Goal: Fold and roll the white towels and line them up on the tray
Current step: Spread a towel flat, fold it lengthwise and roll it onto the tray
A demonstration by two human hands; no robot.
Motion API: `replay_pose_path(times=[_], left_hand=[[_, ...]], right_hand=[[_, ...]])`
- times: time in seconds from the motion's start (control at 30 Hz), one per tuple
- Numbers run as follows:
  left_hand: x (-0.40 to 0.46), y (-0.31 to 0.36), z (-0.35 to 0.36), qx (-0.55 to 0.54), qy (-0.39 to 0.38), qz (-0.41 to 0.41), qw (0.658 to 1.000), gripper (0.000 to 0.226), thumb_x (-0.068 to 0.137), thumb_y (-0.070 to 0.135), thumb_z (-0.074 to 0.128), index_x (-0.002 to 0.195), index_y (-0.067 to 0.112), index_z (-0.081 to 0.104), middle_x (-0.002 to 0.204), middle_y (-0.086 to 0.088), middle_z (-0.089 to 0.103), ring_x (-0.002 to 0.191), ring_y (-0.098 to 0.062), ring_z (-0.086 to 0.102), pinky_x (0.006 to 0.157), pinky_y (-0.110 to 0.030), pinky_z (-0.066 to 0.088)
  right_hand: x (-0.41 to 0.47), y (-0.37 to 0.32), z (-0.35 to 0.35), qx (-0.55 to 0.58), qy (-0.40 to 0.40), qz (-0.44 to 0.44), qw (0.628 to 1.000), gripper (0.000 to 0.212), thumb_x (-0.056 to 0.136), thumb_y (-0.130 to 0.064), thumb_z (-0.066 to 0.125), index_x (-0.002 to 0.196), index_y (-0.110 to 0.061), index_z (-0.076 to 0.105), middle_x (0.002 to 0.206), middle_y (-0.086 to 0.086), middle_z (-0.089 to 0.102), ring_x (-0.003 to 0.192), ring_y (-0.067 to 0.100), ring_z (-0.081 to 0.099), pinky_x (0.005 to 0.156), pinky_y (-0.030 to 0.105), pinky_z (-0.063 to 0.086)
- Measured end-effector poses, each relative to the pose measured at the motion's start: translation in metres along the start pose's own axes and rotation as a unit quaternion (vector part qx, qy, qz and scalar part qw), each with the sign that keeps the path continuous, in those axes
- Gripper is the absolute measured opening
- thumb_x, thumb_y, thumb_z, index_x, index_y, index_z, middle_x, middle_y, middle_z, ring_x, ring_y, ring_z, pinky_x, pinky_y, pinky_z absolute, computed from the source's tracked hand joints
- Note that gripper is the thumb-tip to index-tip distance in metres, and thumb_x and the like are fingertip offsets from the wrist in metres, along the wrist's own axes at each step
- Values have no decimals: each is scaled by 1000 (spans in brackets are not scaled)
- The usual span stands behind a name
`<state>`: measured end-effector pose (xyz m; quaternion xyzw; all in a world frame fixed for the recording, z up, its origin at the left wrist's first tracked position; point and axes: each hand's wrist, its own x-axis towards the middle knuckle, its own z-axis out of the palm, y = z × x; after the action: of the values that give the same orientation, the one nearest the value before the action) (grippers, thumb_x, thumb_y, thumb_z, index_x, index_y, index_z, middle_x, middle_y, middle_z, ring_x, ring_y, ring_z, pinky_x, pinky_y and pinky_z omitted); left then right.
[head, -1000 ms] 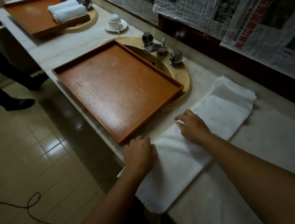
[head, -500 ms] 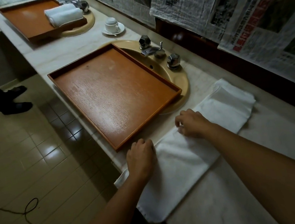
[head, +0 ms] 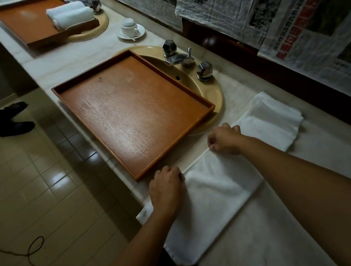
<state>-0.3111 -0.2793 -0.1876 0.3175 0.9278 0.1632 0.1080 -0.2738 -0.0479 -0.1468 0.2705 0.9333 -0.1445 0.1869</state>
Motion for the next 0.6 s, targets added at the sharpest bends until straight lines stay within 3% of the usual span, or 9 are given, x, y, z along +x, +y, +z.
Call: replay_pose_path(times=[0.27, 0.33, 0.43, 0.6], left_hand=[[-7, -7, -2, -15, -10, -25, 1000, 23, 104, 32, 41, 107, 22, 60, 108, 1, 60, 93, -17, 48, 73, -32, 35], [-8, -6, -8, 14, -17, -30, 999, 19, 103, 28, 41, 107, 21, 59, 108, 1, 59, 89, -15, 43, 73, -30, 31], [-10, -8, -23, 85, -39, -24, 995, 16, 100, 20, 46, 109, 18, 59, 108, -1, 59, 86, -15, 38, 74, -30, 30], [-7, 2, -25, 69, -51, 17, 996, 18, 101, 27, 42, 107, 18, 57, 108, -3, 54, 86, -16, 43, 73, -31, 37]], right_hand=[[-3, -4, 29, 0, 104, 10, 995, 8, 96, -36, 56, 101, -31, 60, 127, -2, 48, 118, 21, 38, 93, 38, 29], [-8, 0, 30, 21, 142, 22, 989, 19, 97, -37, 53, 113, -28, 59, 129, -1, 47, 120, 22, 39, 95, 38, 32], [-20, 17, 33, 75, 202, 52, 975, 24, 99, -23, 49, 120, -18, 58, 129, 6, 50, 115, 25, 46, 93, 36, 42], [-32, 21, 45, 58, 169, 31, 983, 32, 97, -17, 49, 127, -22, 58, 127, 4, 50, 110, 24, 48, 91, 35, 48]])
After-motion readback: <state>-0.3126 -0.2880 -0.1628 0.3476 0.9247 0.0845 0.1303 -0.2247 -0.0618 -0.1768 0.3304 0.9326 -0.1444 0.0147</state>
